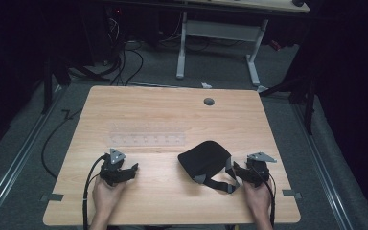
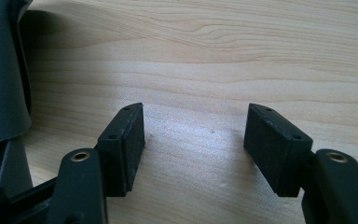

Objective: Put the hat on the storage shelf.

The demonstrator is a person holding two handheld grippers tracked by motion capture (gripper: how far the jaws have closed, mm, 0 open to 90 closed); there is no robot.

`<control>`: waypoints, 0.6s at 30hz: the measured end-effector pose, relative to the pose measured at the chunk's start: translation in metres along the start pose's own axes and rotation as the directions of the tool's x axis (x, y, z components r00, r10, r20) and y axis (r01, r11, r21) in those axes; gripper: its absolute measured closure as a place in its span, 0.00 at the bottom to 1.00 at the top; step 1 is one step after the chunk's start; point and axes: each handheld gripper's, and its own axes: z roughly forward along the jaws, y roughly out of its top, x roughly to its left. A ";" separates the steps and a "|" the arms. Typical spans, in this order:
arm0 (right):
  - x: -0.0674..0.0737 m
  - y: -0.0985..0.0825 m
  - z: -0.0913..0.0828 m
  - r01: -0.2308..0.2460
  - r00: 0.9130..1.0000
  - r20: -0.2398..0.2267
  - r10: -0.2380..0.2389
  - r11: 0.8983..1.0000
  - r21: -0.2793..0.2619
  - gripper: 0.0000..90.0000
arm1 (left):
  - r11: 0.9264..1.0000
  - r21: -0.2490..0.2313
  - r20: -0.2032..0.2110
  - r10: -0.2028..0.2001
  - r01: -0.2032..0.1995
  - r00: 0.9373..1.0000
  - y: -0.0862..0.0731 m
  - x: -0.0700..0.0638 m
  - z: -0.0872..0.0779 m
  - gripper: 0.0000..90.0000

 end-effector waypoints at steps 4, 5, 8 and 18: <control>0.000 0.000 0.000 0.000 1.000 -0.001 0.000 1.000 0.000 0.43 | 1.000 -0.003 0.002 -0.003 0.003 1.000 0.000 0.000 0.000 0.35; 0.000 0.000 0.000 0.000 1.000 -0.001 0.000 1.000 0.000 0.43 | 1.000 -0.003 0.002 -0.003 0.003 1.000 0.000 0.000 0.000 0.35; 0.000 0.000 0.000 0.000 1.000 -0.001 0.000 1.000 0.000 0.43 | 1.000 -0.002 0.002 -0.003 0.003 1.000 0.000 0.000 0.000 0.34; 0.000 0.000 -0.001 -0.003 1.000 -0.004 0.003 1.000 0.004 0.43 | 1.000 -0.002 0.002 -0.002 0.002 1.000 0.000 0.000 0.000 0.34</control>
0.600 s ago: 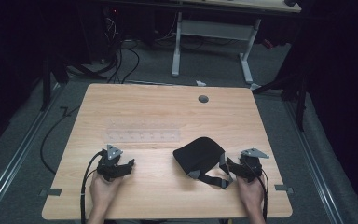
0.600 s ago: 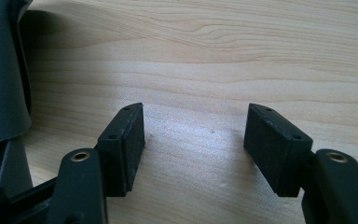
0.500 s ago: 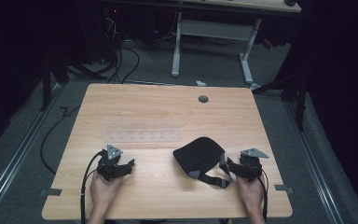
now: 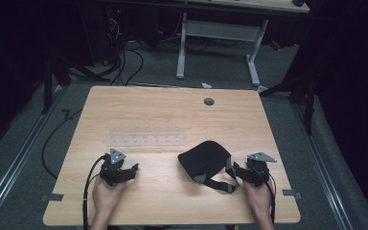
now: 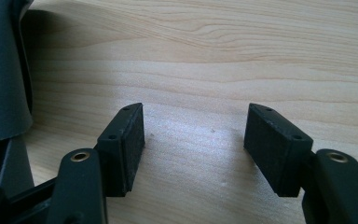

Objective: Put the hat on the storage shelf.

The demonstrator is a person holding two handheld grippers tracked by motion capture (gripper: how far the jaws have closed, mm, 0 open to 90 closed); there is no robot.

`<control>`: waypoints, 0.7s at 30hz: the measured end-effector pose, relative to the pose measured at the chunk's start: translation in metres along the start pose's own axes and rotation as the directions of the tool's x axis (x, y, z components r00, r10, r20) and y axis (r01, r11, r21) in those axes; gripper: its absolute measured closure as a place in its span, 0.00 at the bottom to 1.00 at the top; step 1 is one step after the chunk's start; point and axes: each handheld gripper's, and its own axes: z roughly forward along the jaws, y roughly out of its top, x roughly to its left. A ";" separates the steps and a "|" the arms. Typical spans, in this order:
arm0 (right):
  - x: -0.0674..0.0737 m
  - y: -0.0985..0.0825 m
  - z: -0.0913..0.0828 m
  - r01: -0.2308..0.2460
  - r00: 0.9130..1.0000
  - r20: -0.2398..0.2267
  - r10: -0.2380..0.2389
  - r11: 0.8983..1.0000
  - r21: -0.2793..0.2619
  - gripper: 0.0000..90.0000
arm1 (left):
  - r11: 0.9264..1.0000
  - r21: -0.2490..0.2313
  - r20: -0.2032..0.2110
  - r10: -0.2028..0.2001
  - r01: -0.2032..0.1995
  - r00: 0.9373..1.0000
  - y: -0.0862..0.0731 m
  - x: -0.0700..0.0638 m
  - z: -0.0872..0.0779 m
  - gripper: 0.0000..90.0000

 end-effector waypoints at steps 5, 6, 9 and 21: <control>-0.001 0.000 0.000 0.004 1.000 -0.003 -0.004 1.000 -0.004 0.45 | 1.000 0.000 0.000 0.000 0.000 1.000 0.000 0.000 0.000 0.34; -0.001 -0.001 -0.001 0.002 1.000 -0.003 -0.002 1.000 -0.003 0.46 | 1.000 0.003 -0.001 0.001 -0.001 1.000 0.000 0.000 0.000 0.34; -0.005 -0.001 -0.004 -0.014 1.000 -0.016 0.014 1.000 0.002 0.49 | 1.000 0.002 -0.001 0.001 -0.001 1.000 0.000 0.000 0.000 0.34; -0.007 0.001 -0.033 -0.036 0.995 -0.091 0.029 0.996 -0.082 0.53 | 1.000 0.002 -0.001 0.001 -0.001 1.000 0.000 0.000 0.000 0.34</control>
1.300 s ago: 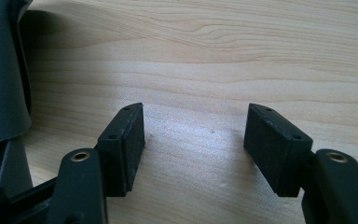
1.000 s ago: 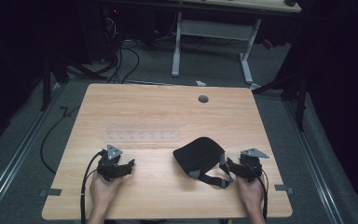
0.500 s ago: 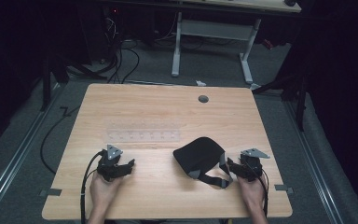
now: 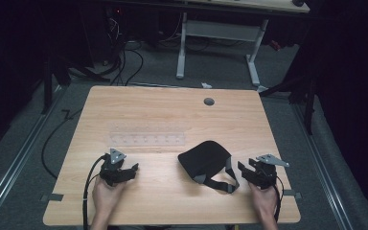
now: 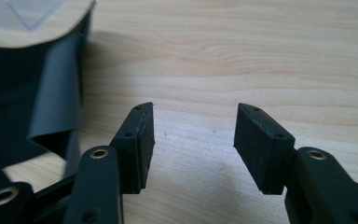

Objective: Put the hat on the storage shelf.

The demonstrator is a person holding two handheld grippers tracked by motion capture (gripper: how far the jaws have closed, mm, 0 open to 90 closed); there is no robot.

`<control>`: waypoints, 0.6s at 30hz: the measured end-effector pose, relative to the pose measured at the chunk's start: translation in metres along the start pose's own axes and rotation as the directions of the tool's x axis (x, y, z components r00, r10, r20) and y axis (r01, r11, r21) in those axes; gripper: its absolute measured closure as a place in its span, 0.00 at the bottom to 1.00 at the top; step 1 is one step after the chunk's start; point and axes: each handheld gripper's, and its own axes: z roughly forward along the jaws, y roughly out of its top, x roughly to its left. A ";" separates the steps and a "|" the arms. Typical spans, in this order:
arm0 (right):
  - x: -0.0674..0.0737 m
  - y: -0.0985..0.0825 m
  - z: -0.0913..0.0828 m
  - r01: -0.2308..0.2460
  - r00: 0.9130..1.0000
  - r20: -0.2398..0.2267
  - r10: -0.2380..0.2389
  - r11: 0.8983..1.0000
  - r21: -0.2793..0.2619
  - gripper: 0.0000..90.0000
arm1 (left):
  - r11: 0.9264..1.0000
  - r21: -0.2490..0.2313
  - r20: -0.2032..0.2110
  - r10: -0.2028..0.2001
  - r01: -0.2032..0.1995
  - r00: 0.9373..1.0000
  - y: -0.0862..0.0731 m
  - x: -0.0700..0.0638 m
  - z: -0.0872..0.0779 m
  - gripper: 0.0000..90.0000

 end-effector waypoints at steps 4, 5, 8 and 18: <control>0.004 0.001 -0.008 0.005 1.000 -0.022 -0.006 1.000 -0.017 0.53 | 1.000 -0.002 0.000 -0.002 0.002 1.000 0.000 0.000 0.000 0.34; 0.005 0.002 -0.010 0.008 1.000 -0.026 -0.008 1.000 -0.024 0.53 | 1.000 -0.002 0.000 -0.003 0.003 1.000 0.000 0.000 0.000 0.34; 0.010 0.001 -0.016 0.008 0.998 -0.064 -0.011 0.999 -0.039 0.51 | 1.000 -0.002 0.000 -0.003 0.003 1.000 0.000 0.000 0.000 0.34; 0.022 0.009 -0.012 -0.013 0.984 -0.179 0.002 0.998 -0.057 0.43 | 1.000 -0.003 -0.001 -0.001 0.001 1.000 0.000 0.000 0.000 0.34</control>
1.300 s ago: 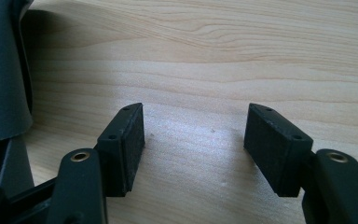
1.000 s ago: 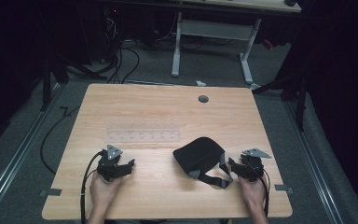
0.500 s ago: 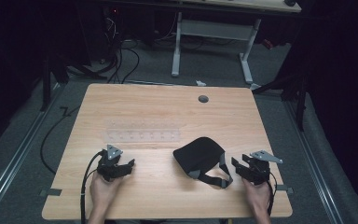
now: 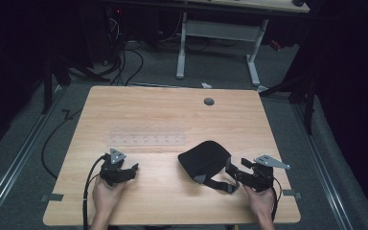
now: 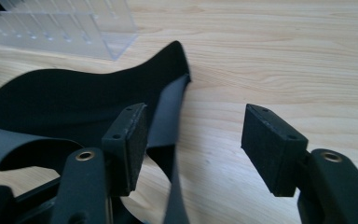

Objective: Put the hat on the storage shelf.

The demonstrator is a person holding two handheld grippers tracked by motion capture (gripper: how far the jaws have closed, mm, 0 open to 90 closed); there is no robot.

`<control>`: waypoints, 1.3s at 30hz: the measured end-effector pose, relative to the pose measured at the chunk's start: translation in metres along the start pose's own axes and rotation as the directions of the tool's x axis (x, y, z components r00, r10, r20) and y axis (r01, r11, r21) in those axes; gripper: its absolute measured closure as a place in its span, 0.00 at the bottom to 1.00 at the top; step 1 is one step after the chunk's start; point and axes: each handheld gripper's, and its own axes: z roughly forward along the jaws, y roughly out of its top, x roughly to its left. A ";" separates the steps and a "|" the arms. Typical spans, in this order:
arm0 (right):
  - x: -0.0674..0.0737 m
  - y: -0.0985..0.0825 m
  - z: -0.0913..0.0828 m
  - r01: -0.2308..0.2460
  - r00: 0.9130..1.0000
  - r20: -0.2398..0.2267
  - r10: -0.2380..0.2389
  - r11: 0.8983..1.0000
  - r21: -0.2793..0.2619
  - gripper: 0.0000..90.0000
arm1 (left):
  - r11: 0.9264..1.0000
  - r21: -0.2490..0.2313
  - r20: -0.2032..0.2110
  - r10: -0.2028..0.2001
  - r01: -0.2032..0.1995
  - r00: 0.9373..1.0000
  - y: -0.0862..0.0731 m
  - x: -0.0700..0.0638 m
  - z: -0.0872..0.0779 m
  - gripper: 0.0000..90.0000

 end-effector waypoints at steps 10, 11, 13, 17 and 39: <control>0.001 0.007 0.024 -0.016 0.999 -0.041 0.017 0.999 0.040 0.40 | 1.000 -0.002 -0.004 -0.002 0.002 1.000 0.000 0.000 0.000 0.34; 0.001 0.008 0.028 -0.007 0.999 -0.049 0.009 0.999 0.044 0.40 | 1.000 -0.001 -0.004 -0.004 0.004 1.000 0.000 -0.001 0.000 0.34; 0.002 0.009 0.030 -0.009 0.999 -0.052 0.012 0.999 0.049 0.40 | 1.000 0.000 -0.005 -0.003 0.003 1.000 0.000 -0.001 0.000 0.34; 0.003 0.011 0.039 -0.004 0.998 -0.066 0.008 0.998 0.065 0.40 | 1.000 -0.002 -0.005 -0.004 0.004 1.000 0.000 -0.001 0.000 0.34; 0.004 0.005 0.058 0.021 0.994 -0.110 -0.010 0.994 0.103 0.72 | 1.000 -0.002 -0.007 -0.005 0.005 1.000 0.000 -0.001 0.000 0.34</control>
